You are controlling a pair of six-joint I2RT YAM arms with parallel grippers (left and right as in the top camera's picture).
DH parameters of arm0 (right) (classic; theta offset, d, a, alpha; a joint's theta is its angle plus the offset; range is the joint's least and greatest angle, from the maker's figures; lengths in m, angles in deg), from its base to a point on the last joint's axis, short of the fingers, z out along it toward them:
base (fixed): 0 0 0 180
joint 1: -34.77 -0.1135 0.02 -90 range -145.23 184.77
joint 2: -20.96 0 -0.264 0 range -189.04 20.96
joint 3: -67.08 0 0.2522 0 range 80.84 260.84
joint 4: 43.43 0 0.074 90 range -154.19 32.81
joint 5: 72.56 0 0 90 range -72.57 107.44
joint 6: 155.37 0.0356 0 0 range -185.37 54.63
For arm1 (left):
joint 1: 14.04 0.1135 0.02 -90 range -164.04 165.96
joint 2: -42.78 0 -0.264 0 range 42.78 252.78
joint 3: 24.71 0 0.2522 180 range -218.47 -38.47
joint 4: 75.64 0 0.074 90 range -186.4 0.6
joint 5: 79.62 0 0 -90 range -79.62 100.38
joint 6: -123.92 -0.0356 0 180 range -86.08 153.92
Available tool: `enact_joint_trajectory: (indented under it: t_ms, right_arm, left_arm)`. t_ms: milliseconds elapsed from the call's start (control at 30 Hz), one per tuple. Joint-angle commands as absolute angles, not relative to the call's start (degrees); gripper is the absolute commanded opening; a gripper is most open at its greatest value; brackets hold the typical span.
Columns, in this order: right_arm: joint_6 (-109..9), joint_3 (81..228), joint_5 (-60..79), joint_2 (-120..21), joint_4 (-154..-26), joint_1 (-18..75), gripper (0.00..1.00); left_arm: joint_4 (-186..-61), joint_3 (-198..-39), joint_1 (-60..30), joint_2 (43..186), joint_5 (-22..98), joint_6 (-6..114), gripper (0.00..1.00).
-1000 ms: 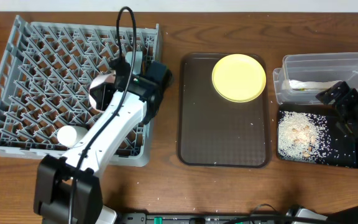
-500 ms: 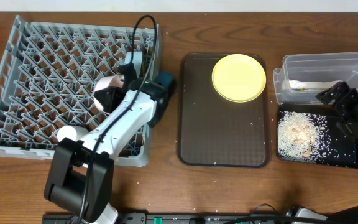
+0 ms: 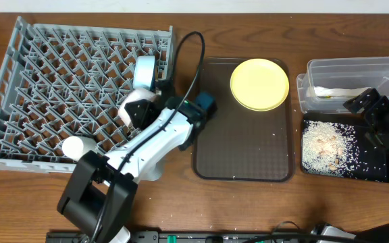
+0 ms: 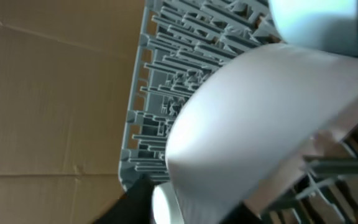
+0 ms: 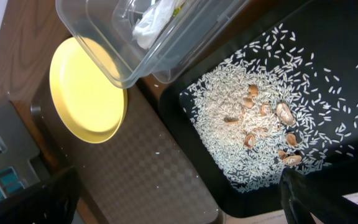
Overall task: Sort waste into correct bins and load items into the dishwasher
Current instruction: 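Release the white bowl and return the left gripper toward the tray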
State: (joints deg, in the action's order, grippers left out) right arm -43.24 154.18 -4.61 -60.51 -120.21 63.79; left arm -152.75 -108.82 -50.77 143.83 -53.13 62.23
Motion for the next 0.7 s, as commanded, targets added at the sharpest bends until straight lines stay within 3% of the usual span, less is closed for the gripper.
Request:
enact_joint_trajectory:
  t_ms: [0, 267, 400, 667]
  right_arm:
    - [-42.9, 154.9, -4.6, -59.7, -120.2, 64.0, 0.99]
    - [-42.9, 154.9, -4.6, -59.7, -120.2, 64.0, 0.99]
    - [-42.9, 154.9, -4.6, -59.7, -120.2, 64.0, 0.99]
    - [-42.9, 154.9, -4.6, -59.7, -120.2, 64.0, 0.99]
  left_arm:
    - [-153.1, -108.7, -52.0, 144.4, -50.7, 63.0, 0.44]
    - [-153.1, -108.7, -52.5, 144.3, -42.3, 63.0, 0.46]
    - [-153.2, -108.9, -52.6, 144.1, -36.8, 62.9, 0.58]
    - [-153.3, -115.1, -53.7, 139.0, -20.3, 58.5, 0.62]
